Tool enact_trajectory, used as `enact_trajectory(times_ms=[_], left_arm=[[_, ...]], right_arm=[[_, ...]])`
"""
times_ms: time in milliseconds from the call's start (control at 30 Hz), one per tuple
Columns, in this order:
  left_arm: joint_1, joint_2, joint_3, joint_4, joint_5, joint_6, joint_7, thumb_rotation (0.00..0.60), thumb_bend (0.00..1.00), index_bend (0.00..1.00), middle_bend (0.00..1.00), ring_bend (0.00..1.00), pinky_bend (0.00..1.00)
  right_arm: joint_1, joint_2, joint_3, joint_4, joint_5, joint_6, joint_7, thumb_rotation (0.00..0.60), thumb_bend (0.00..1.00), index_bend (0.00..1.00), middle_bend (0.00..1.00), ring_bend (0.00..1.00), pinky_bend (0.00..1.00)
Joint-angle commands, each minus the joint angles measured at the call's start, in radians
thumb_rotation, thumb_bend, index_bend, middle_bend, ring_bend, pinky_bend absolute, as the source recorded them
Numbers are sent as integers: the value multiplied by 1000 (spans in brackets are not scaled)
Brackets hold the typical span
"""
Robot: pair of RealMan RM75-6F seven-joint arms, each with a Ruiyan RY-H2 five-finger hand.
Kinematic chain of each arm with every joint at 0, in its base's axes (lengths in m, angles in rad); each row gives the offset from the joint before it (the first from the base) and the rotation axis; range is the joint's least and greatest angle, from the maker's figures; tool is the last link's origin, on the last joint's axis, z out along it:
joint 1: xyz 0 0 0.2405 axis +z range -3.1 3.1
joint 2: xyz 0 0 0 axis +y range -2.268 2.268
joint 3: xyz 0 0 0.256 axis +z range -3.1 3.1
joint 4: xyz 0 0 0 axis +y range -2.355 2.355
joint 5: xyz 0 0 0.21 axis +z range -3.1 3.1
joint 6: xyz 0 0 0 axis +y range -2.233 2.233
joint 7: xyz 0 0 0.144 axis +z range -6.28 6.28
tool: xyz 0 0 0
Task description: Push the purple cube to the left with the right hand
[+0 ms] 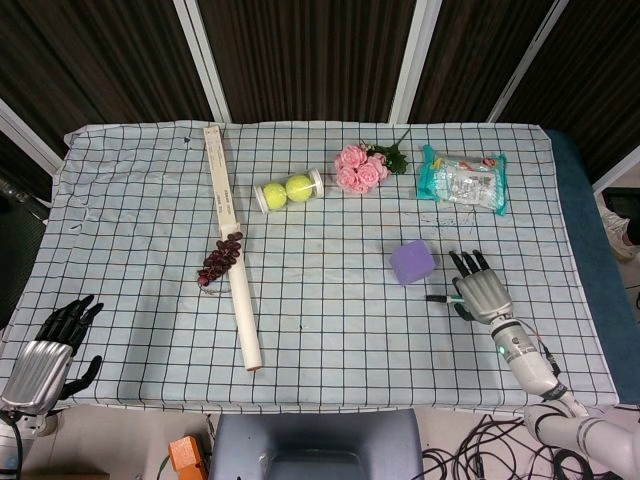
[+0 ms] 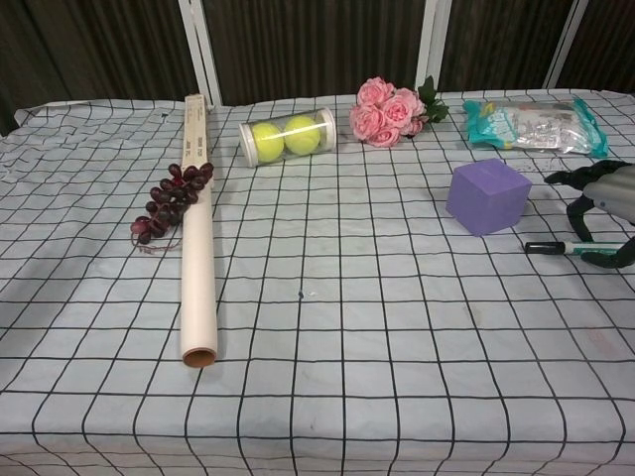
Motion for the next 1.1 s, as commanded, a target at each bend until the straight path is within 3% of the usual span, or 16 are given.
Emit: enact_trajectory(times_ms=[33,300,500,800,1100], left_arm=[[1,0,0,0,0,1,0,600,436,0,0,0,119],[0,-2,-2,1,-7,-3,5,600,435,0,0,0,120],[-8,-11,-6,-4,-20,-25,29,600,434,0,0,0,120],[-29,-27,-25,-11,-73,-75,77,600,436,0,0,0,119],[-48,-31,-27,-12,-97,-119,90,600,435,0,0,0,119]], right_arm=[[-2,4,-2,0,-4,9,2,600,511,681,58,0,0],[-33,64,-18,2,-39,77,20,600,514,697,76,0,0],[-23,105,4,52,-17,63,20,600,514,704,88,0,0],[97,49,59,170,22,-51,-83,600,515,722,96,0,0],[129,13,50,193,20,-76,-131,600,515,728,96,0,0]])
